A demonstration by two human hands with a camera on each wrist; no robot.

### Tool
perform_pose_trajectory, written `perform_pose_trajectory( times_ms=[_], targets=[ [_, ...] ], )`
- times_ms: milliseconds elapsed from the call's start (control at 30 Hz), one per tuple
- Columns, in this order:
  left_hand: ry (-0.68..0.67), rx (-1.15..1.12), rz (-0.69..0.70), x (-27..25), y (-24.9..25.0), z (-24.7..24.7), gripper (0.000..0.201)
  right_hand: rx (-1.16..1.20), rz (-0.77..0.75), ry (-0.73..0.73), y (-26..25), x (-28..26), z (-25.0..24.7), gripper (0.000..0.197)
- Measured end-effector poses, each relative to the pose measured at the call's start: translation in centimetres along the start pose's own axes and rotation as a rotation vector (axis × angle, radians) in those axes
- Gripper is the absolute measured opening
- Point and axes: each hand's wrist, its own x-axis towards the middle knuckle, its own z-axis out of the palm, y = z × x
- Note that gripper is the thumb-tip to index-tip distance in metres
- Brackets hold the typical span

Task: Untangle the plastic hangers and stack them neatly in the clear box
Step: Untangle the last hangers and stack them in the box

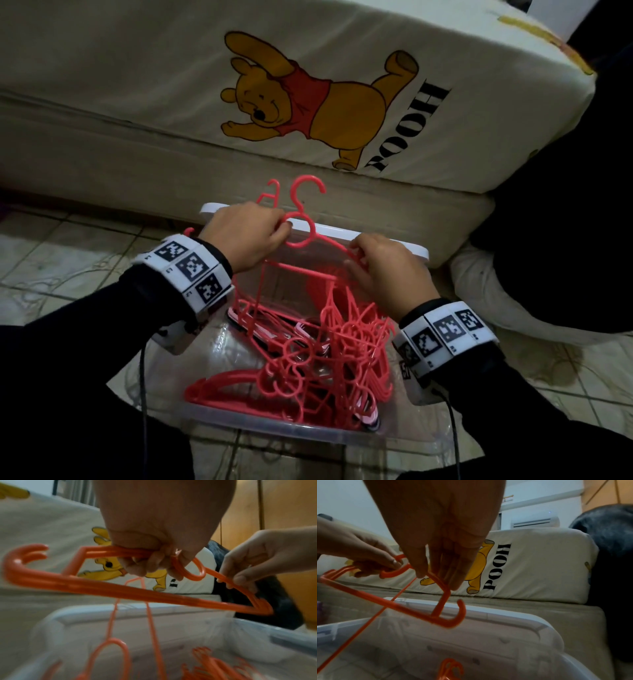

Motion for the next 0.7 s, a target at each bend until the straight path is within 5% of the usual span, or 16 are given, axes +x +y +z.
perform_pose_trajectory(
  times_ms=[133, 400, 567, 700],
  targets=[
    [-0.001, 0.041, -0.110, 0.5, -2.0, -0.7, 0.037, -0.022, 0.144, -0.093, 1.4, 0.1, 1.2, 0.016],
    [0.040, -0.073, -0.228, 1.0, -3.3, -1.4, 0.038, 0.165, 0.162, -0.368, -1.5, 2.2, 6.6, 0.027],
    [0.118, -0.144, -0.267, 1.5, -3.7, -1.8, 0.039, 0.539, 0.322, -0.282, -5.9, 5.2, 9.5, 0.051],
    [0.190, -0.190, -0.279, 1.7, -3.6, -2.2, 0.028, 0.804, 0.420, -0.183, -8.9, 6.9, 10.3, 0.043]
  ],
)
